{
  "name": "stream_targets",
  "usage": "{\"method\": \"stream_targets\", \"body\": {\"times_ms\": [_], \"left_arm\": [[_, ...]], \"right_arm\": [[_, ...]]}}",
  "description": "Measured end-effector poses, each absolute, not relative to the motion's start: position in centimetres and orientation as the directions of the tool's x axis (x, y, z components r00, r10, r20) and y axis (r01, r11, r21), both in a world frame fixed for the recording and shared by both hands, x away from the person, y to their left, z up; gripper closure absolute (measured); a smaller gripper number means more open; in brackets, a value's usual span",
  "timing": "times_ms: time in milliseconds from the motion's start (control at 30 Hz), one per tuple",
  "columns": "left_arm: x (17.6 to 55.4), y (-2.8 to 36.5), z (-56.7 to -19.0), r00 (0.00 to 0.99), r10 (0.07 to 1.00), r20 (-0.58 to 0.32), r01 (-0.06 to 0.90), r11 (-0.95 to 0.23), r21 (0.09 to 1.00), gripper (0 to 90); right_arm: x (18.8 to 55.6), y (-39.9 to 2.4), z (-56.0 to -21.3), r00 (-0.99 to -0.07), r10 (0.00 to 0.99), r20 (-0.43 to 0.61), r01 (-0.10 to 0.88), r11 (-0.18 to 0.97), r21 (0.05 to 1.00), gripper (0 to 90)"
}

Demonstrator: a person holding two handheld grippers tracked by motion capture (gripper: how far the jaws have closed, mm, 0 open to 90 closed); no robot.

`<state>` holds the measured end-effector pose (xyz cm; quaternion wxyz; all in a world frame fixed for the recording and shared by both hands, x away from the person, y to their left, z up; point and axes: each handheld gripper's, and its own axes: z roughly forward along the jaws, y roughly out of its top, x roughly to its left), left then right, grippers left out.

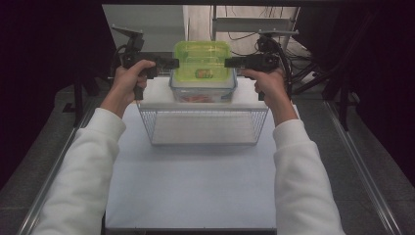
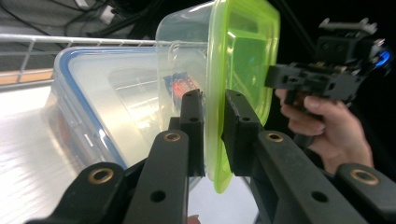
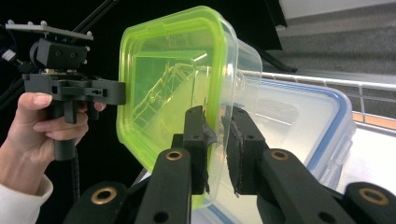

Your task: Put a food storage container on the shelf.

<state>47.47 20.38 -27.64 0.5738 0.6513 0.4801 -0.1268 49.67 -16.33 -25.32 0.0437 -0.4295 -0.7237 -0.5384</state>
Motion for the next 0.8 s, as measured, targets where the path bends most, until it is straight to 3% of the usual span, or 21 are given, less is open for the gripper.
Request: {"method": "stream_targets", "body": {"times_ms": [233,667,800], "left_arm": [[48.7,20.7,-28.5,0.439,0.429,-0.79,0.81,0.191,0.554,77.2],[49.4,20.2,-29.0,0.429,0.439,-0.789,0.8,0.22,0.558,72.8],[49.4,20.0,-28.9,0.434,0.454,-0.779,0.786,0.232,0.573,63.1]], "right_arm": [[50.8,-15.9,-26.0,-0.551,0.589,0.591,0.729,-0.005,0.685,72.7],[51.0,-16.2,-26.4,-0.515,0.573,0.638,0.761,-0.037,0.648,67.5],[51.0,-16.0,-26.4,-0.525,0.579,0.624,0.754,-0.025,0.657,59.6]]}}
